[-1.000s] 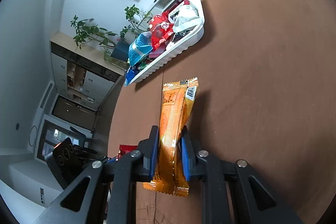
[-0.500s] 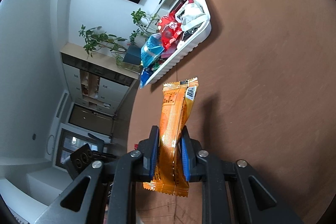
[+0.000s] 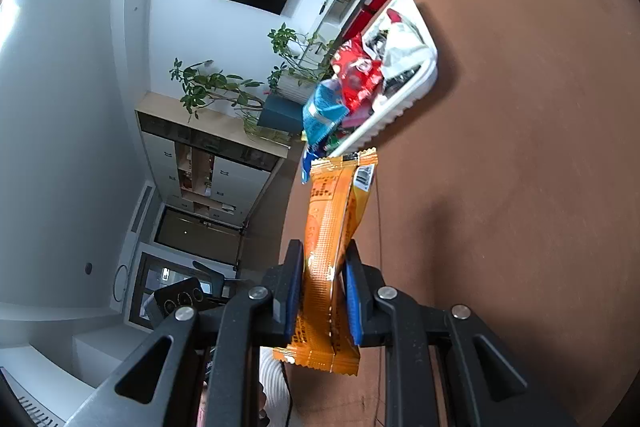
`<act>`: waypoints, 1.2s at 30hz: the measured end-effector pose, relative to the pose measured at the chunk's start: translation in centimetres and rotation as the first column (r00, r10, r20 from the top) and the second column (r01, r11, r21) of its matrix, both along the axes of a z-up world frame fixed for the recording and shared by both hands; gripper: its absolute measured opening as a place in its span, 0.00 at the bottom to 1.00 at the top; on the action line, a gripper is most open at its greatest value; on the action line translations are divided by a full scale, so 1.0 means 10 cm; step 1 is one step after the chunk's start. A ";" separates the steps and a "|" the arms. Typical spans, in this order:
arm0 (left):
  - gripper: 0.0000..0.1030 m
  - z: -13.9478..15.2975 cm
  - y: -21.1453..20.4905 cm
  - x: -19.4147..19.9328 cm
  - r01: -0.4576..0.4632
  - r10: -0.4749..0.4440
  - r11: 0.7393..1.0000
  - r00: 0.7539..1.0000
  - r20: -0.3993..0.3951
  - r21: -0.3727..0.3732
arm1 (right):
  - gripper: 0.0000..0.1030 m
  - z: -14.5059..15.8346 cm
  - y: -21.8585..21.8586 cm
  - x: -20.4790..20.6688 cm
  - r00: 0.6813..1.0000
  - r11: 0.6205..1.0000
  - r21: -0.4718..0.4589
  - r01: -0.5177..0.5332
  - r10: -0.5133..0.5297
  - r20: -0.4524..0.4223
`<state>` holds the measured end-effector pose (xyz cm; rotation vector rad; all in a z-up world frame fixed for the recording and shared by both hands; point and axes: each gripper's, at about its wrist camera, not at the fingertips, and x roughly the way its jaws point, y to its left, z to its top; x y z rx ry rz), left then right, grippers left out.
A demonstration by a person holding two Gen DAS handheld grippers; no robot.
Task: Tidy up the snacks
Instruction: 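Carry the candy and orange bar over the white tray with both tools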
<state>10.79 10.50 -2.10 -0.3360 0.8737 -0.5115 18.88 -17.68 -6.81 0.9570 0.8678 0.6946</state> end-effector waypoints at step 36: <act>0.14 0.78 0.85 1.32 -0.141 0.140 0.988 0.990 -0.035 -0.056 | 0.21 0.43 0.21 1.34 0.999 1.000 0.004 -0.004 0.003 0.044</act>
